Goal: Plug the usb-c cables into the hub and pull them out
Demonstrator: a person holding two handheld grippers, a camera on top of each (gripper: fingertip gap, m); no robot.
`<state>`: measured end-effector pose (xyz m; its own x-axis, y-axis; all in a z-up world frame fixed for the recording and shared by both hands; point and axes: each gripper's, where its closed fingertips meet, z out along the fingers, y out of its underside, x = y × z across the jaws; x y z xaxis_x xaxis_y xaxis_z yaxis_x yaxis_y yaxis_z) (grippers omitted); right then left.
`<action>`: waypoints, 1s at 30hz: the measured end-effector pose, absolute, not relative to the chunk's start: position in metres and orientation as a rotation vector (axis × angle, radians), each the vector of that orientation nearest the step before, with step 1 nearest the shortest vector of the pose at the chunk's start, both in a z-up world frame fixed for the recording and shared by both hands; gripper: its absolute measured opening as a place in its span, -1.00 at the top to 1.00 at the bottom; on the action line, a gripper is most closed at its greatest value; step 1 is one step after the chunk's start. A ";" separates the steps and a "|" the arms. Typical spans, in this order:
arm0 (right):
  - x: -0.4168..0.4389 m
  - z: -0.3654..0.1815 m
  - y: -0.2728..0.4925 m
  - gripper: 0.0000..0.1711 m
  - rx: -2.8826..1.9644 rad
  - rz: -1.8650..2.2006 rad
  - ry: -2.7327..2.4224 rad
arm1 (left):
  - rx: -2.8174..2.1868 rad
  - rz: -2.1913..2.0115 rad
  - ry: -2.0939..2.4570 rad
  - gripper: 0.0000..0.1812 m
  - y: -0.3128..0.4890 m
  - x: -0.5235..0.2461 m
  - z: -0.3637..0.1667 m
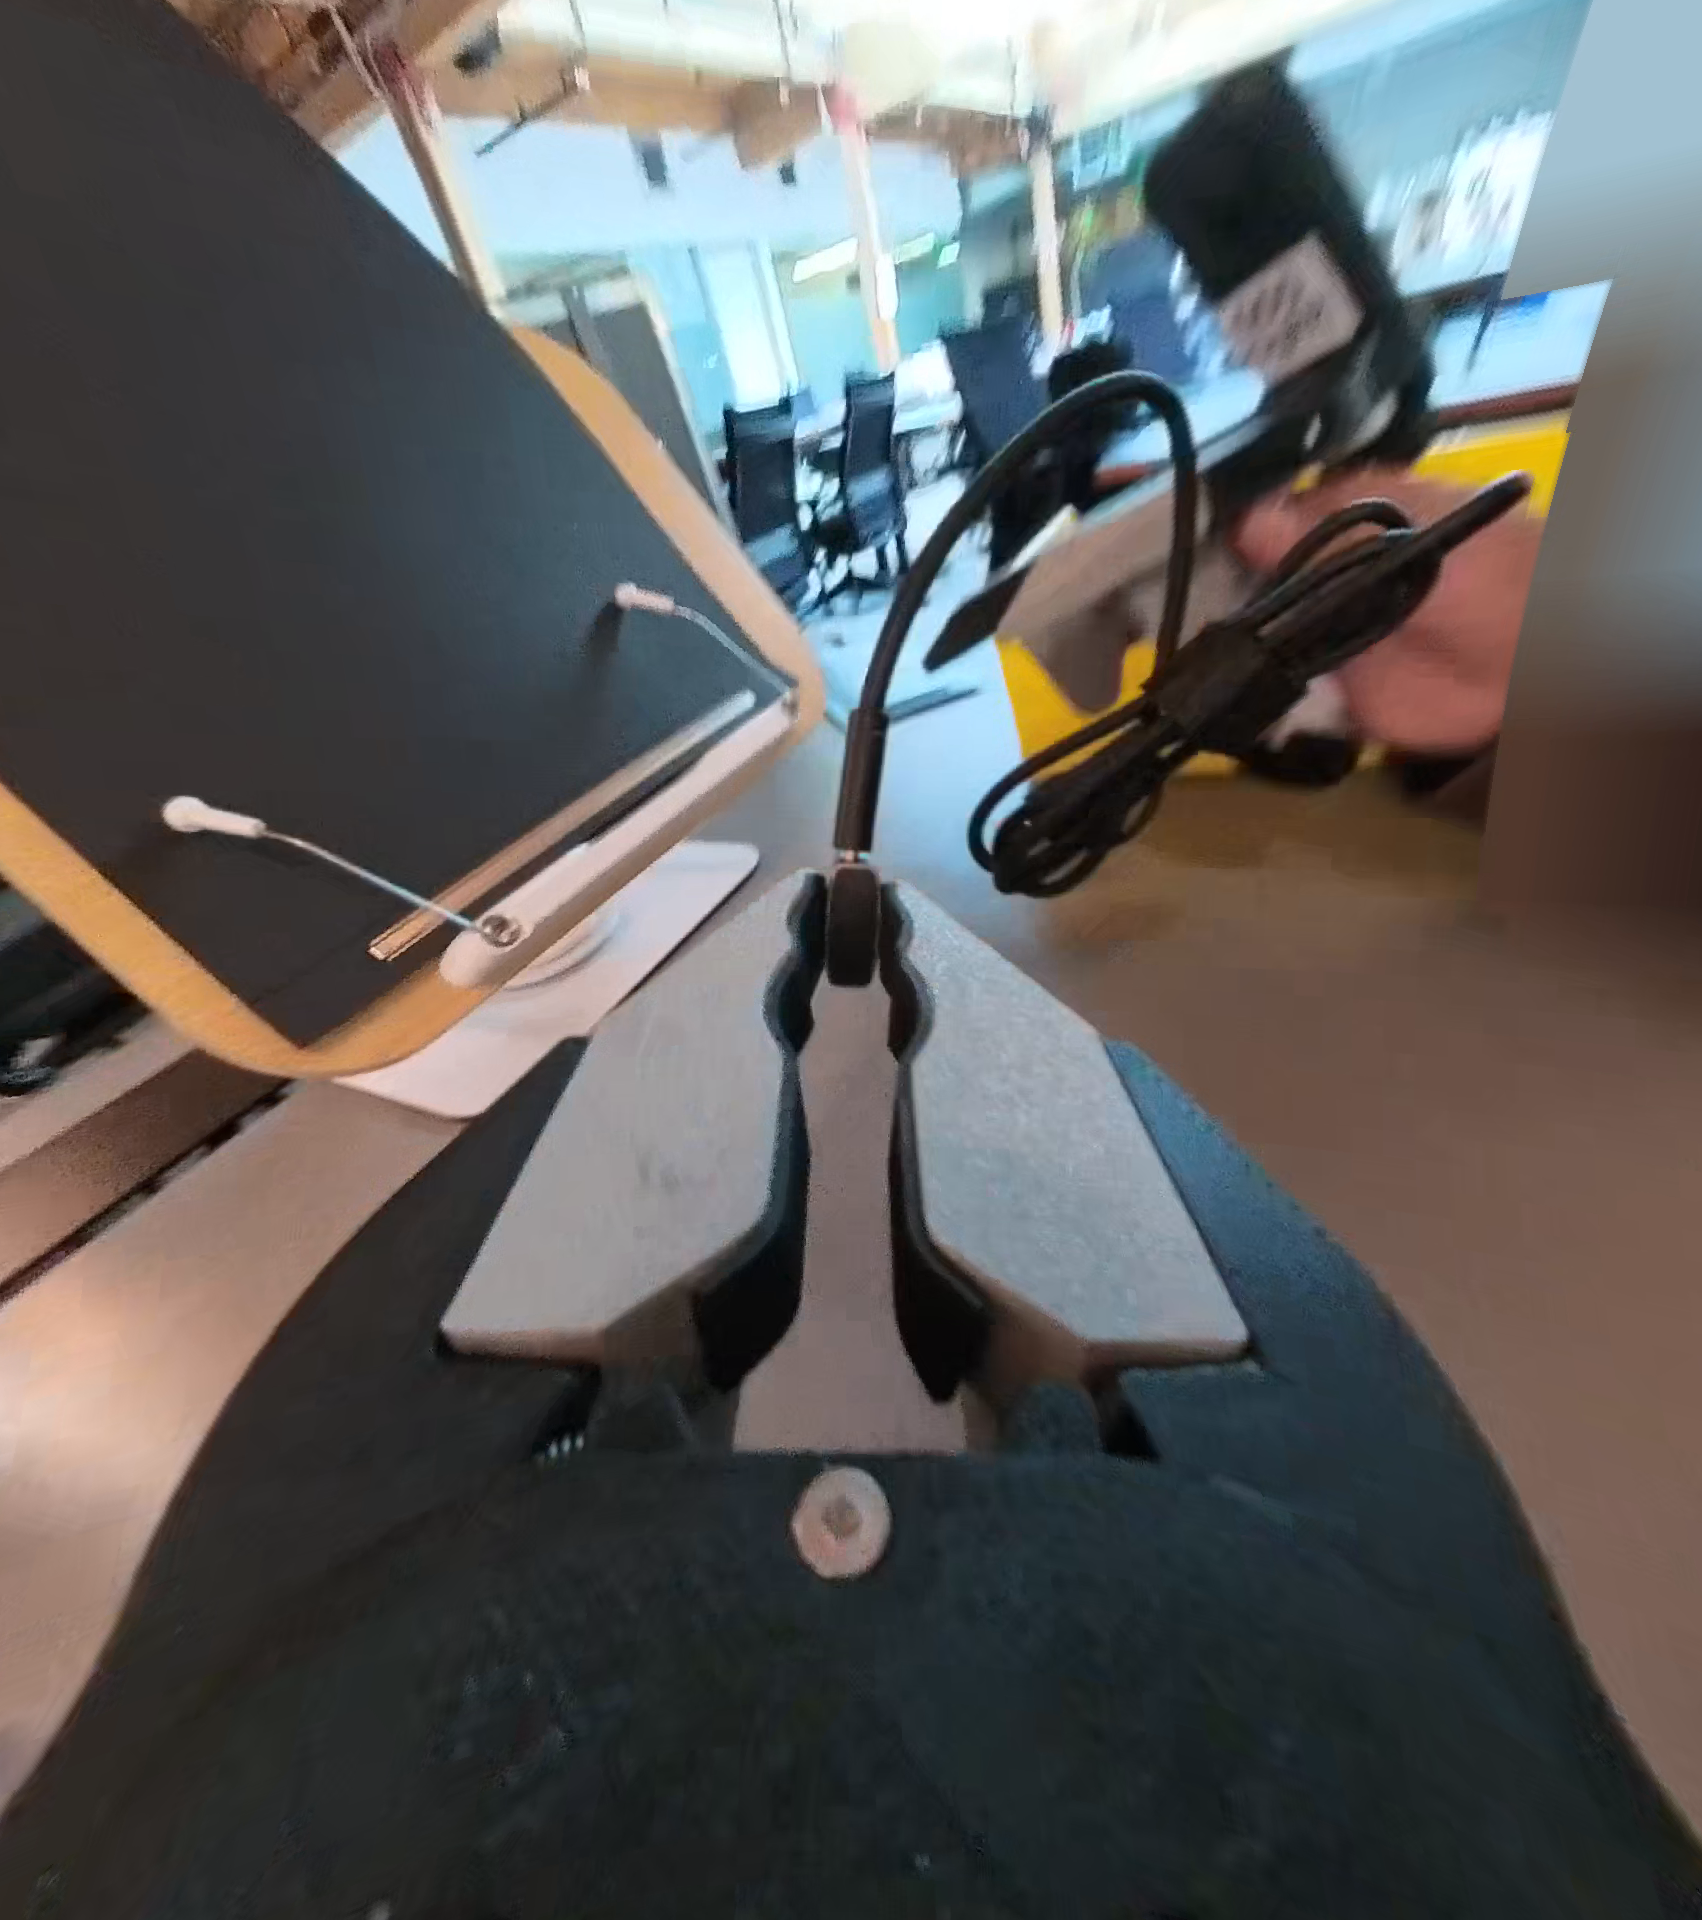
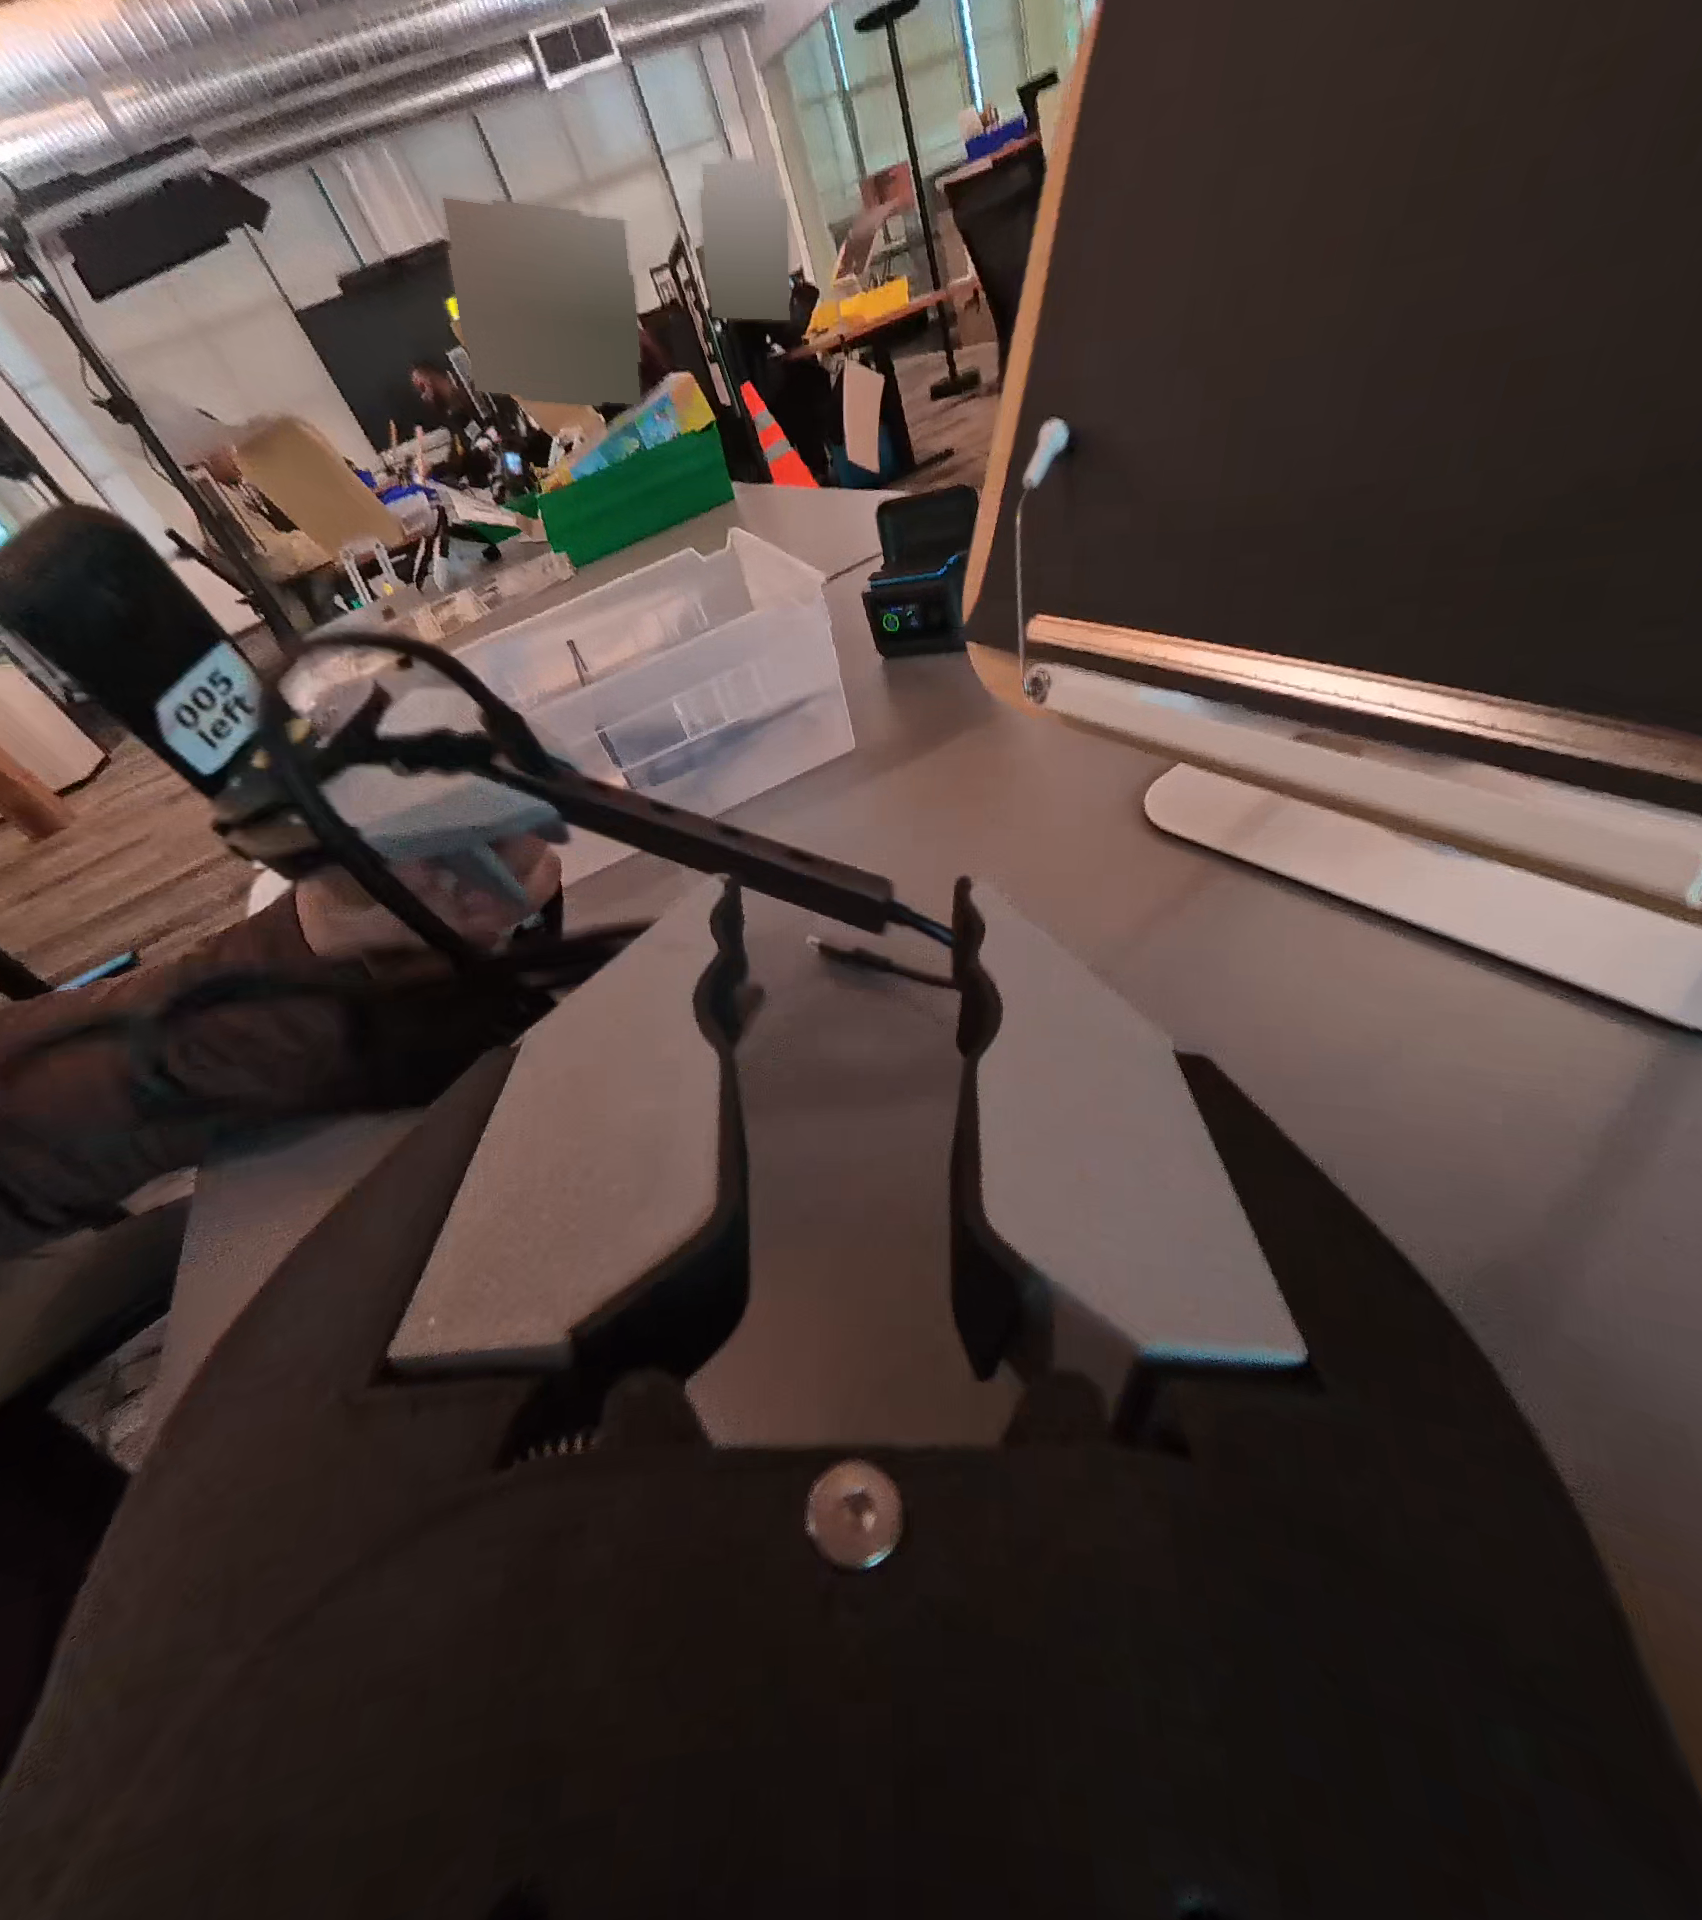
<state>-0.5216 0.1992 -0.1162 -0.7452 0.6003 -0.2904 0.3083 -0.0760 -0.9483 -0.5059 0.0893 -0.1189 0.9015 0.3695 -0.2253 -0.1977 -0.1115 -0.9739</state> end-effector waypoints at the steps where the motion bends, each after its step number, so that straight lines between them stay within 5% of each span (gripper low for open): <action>1: -0.522 -0.119 0.199 0.57 -1.009 1.901 -1.986 | -1.576 0.429 -0.144 0.92 0.088 -0.503 -0.113; 11: -0.494 -0.124 0.157 0.23 -0.704 1.899 -2.194 | -1.455 0.223 -0.019 0.93 0.091 -0.470 -0.093; 14: -0.474 -0.126 0.141 0.33 -0.549 1.912 -2.302 | -1.450 0.182 0.051 0.92 0.095 -0.455 -0.093; 16: -0.459 -0.132 0.131 0.89 -0.435 1.886 -2.391 | -1.448 0.166 0.073 0.93 0.097 -0.450 -0.093; 17: -0.452 -0.137 0.128 1.00 -0.381 1.854 -2.435 | -1.452 0.172 0.078 0.92 0.098 -0.449 -0.094; 20: -0.452 -0.154 0.126 1.00 -0.369 1.720 -2.496 | -1.479 0.205 0.103 0.92 0.099 -0.448 -0.097; 27: -0.456 -0.155 0.111 0.25 -0.434 1.873 -2.485 | -1.473 0.179 0.168 0.92 0.103 -0.432 -0.094; 29: -0.446 -0.154 0.104 0.33 -0.381 1.927 -2.519 | -1.467 0.163 0.194 0.92 0.106 -0.425 -0.095; 30: -0.440 -0.157 0.101 0.56 -0.360 1.927 -2.554 | -1.466 0.159 0.207 0.92 0.108 -0.422 -0.096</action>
